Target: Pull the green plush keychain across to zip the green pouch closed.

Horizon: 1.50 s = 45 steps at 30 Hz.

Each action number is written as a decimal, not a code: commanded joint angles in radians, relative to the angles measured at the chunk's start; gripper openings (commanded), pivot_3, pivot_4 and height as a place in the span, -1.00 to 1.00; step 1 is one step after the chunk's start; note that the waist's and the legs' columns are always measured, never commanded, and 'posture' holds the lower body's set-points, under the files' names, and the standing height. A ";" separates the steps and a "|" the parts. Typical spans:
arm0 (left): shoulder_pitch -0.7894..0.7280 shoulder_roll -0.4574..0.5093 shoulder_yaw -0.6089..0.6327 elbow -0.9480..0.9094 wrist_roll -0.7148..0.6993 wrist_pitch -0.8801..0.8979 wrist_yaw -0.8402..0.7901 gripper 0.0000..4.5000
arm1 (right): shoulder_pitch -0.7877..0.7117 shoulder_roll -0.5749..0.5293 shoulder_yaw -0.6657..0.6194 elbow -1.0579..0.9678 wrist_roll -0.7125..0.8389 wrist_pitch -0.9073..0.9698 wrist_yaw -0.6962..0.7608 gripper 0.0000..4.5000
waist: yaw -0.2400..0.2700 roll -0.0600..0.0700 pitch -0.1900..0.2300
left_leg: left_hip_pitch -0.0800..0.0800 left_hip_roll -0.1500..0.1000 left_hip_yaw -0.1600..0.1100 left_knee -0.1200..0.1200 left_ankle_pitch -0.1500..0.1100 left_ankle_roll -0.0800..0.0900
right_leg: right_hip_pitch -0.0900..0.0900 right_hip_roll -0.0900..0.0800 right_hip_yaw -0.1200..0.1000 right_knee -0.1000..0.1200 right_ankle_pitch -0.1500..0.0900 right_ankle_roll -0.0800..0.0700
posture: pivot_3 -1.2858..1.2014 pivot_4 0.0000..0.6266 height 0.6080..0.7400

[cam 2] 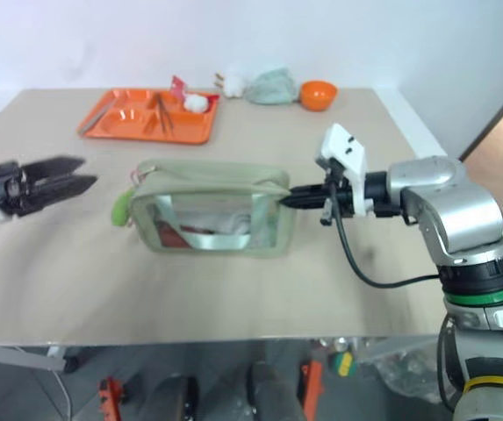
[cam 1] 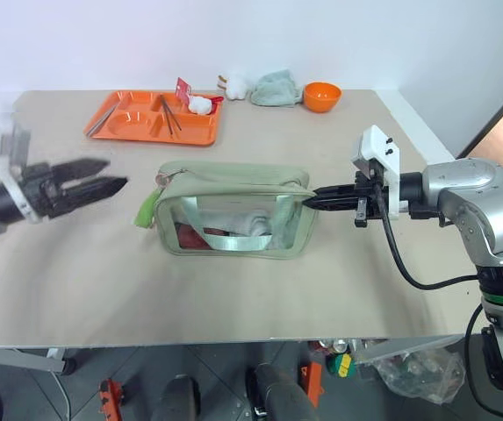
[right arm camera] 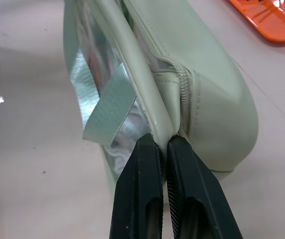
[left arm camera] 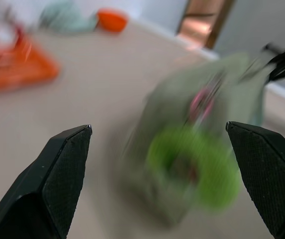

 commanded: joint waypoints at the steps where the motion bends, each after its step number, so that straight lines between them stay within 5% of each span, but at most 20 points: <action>1: 0.034 -0.008 0.026 -0.072 -0.006 -0.009 0.016 1.00 | -0.004 -0.002 -0.010 -0.020 0.003 -0.008 -0.003 -1.00 | 0.000 0.000 0.000 | 0.000 0.000 0.000 0.000 0.000 0.000 | 0.000 0.000 0.000 0.000 0.000 0.000 | 0.03 -0.52 1.00; 10: 0.099 -0.009 0.102 -0.244 -0.153 0.097 0.045 1.00 | -0.001 0.002 -0.003 -0.022 0.001 -0.015 -0.005 -1.00 | -0.003 0.000 0.000 | 0.000 0.001 0.000 0.000 0.000 0.000 | 0.000 0.001 0.000 0.000 0.000 0.000 | 0.03 -0.52 1.00; 30: 0.064 -0.028 -0.078 -0.218 -0.019 0.005 0.016 1.00 | 0.008 -0.004 -0.021 -0.043 0.011 -0.005 -0.028 -1.00 | -0.002 0.000 0.000 | 0.001 0.001 0.001 0.000 0.000 0.000 | 0.000 0.002 0.001 0.000 0.001 -0.001 | 0.03 -0.52 1.00; 42: 0.052 -0.036 -0.088 -0.216 -0.017 0.001 -0.005 -0.89 | 0.006 -0.012 -0.024 -0.046 0.012 0.007 -0.032 -1.00 | -0.002 0.000 0.000 | 0.001 0.001 0.001 -0.001 0.000 0.000 | 0.000 0.002 0.001 0.000 0.001 -0.001 | 0.03 -0.52 1.00; 45: 0.051 -0.022 -0.069 -0.203 -0.020 0.002 -0.013 -1.00 | 0.000 -0.008 -0.018 -0.039 0.009 0.004 -0.031 -1.00 | -0.001 0.000 0.000 | 0.001 0.001 0.001 -0.001 0.000 0.000 | 0.000 0.002 0.001 0.000 0.001 -0.001 | 0.03 -0.52 1.00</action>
